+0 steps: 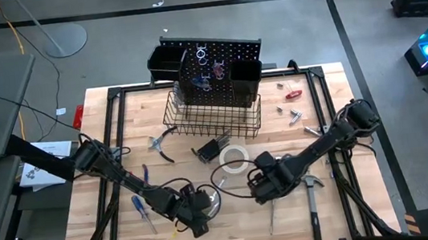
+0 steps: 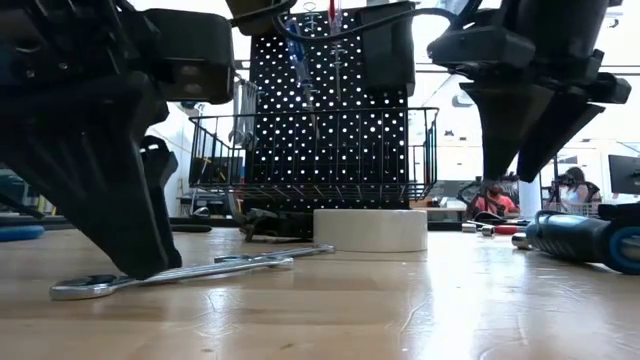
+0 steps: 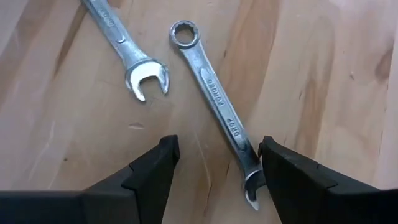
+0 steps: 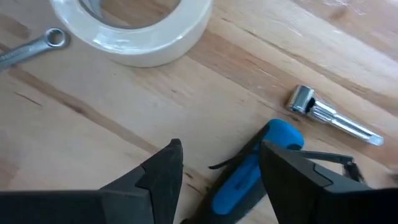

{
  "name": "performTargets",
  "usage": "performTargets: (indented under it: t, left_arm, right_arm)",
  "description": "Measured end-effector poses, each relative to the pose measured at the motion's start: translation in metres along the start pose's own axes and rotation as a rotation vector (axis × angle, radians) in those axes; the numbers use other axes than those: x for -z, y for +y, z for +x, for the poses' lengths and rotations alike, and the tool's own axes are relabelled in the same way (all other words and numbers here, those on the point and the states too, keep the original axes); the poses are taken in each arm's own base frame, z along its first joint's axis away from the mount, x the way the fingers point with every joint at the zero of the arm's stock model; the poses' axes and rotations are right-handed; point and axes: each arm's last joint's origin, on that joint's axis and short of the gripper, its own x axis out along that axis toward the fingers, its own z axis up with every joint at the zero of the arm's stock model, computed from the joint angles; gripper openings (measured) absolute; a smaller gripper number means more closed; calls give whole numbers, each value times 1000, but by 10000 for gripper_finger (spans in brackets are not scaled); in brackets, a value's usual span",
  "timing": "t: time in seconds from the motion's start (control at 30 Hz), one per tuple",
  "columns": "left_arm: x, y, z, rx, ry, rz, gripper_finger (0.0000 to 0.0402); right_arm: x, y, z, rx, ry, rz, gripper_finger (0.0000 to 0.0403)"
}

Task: Hang tools onto peg board
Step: Hang the wrench on the peg board

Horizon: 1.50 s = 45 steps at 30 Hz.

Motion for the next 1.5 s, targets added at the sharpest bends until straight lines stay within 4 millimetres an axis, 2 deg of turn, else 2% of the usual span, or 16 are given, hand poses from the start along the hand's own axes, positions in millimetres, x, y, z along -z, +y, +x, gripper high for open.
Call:
performTargets:
  t: [0.13,0.23,0.43,0.63,0.8,0.9,1.03,1.13,1.23,1.5]
  left_arm:
    - [5,-5,6,-79,39,80,207]
    - [16,-7,7,-154,72,157,170]
    - [29,-16,4,-192,18,275,103]
    - [46,-22,-3,-213,39,255,69]
    - [62,-20,-12,-274,104,226,14]
    - [68,-16,-25,-321,155,176,8]
    - [65,-11,-48,-288,201,83,1]
    - [59,-6,-69,-282,169,61,2]
    - [44,-5,-93,-255,58,39,2]
    - [26,11,-135,-236,-55,21,1]
  right_arm:
    - [0,-2,0,24,2,-8,200]
    - [0,-4,0,44,5,-15,200]
    - [0,-4,-1,38,13,3,200]
    - [-6,5,-13,-15,-38,33,200]
    - [-17,15,-30,-75,-102,60,200]
    - [-22,20,-41,-113,-157,78,200]
    - [-31,27,-58,-167,-230,70,200]
    - [-36,30,-68,-190,-292,74,200]
    - [-42,34,-80,-222,-350,60,200]
    - [-56,43,-100,-297,-429,2,200]
